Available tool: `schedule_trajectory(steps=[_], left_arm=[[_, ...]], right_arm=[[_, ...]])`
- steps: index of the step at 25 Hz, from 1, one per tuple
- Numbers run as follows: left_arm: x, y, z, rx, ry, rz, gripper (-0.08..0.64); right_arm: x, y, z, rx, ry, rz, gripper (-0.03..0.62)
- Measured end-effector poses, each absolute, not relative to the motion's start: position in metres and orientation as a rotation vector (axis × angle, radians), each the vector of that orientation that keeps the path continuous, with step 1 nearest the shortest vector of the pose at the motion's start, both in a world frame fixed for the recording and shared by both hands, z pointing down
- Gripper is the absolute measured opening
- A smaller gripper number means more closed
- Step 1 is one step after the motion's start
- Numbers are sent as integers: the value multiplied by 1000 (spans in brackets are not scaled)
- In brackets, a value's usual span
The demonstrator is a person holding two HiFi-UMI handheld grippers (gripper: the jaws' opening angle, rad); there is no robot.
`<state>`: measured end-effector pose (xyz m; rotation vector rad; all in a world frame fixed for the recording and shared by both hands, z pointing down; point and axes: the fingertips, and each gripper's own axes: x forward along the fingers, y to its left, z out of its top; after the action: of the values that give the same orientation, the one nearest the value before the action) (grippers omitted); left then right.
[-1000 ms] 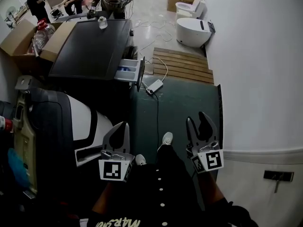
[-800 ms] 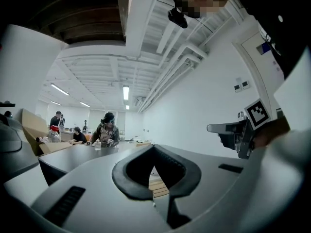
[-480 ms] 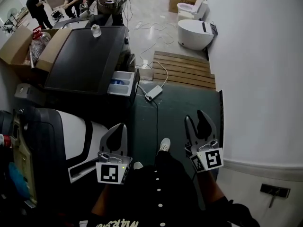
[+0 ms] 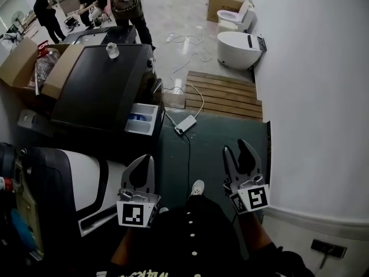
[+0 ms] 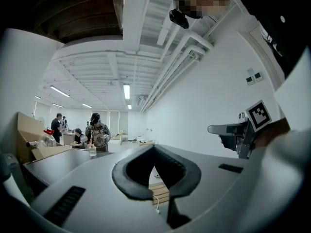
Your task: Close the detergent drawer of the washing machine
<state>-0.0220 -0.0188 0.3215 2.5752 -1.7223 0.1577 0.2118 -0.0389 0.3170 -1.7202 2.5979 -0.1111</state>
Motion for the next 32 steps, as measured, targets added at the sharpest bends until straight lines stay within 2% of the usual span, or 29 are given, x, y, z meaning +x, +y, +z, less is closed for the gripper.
schedule_trajectory(steps=[25,32], left_arm=[[83,-98,336,2479,-1782,137,6],[72,-106,345,2444,-1840,204,6]], right_arm=[[300,-135,335,-1578,2694,-120,179],[290,-150,337,-1521,2679,-176,173]])
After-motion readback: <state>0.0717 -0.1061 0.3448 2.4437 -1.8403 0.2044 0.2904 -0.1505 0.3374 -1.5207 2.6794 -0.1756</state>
